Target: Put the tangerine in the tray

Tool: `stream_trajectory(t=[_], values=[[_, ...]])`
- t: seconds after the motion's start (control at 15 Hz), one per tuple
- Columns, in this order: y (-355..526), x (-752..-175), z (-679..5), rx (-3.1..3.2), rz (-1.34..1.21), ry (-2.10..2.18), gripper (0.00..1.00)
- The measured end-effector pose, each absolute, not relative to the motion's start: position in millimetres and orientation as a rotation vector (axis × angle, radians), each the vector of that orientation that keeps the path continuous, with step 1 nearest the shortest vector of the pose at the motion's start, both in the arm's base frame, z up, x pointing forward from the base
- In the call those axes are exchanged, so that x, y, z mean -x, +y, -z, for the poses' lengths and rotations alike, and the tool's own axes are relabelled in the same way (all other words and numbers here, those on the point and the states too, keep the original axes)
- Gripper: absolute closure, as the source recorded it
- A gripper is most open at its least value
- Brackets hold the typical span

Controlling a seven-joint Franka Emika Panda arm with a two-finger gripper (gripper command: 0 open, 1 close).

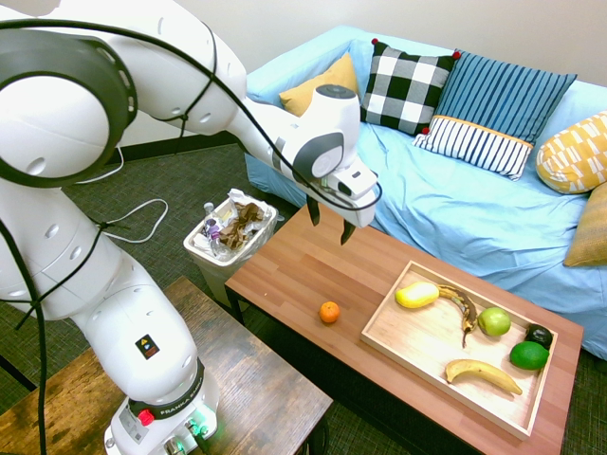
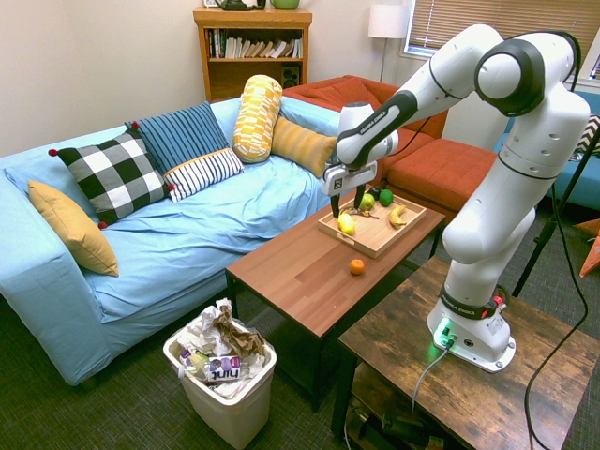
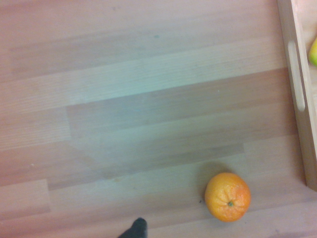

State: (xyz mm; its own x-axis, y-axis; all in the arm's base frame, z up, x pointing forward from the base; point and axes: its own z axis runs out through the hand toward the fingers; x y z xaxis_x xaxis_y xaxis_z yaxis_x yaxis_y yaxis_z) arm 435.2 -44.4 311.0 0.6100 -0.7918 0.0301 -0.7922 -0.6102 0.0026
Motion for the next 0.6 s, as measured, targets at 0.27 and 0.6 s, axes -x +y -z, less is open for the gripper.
stream_trajectory(t=[0.27, 0.6], values=[[-60, -424, -237, -2.742, 0.029, -1.428, 0.00], [-66, -418, -160, -2.690, 0.075, -1.478, 0.00]])
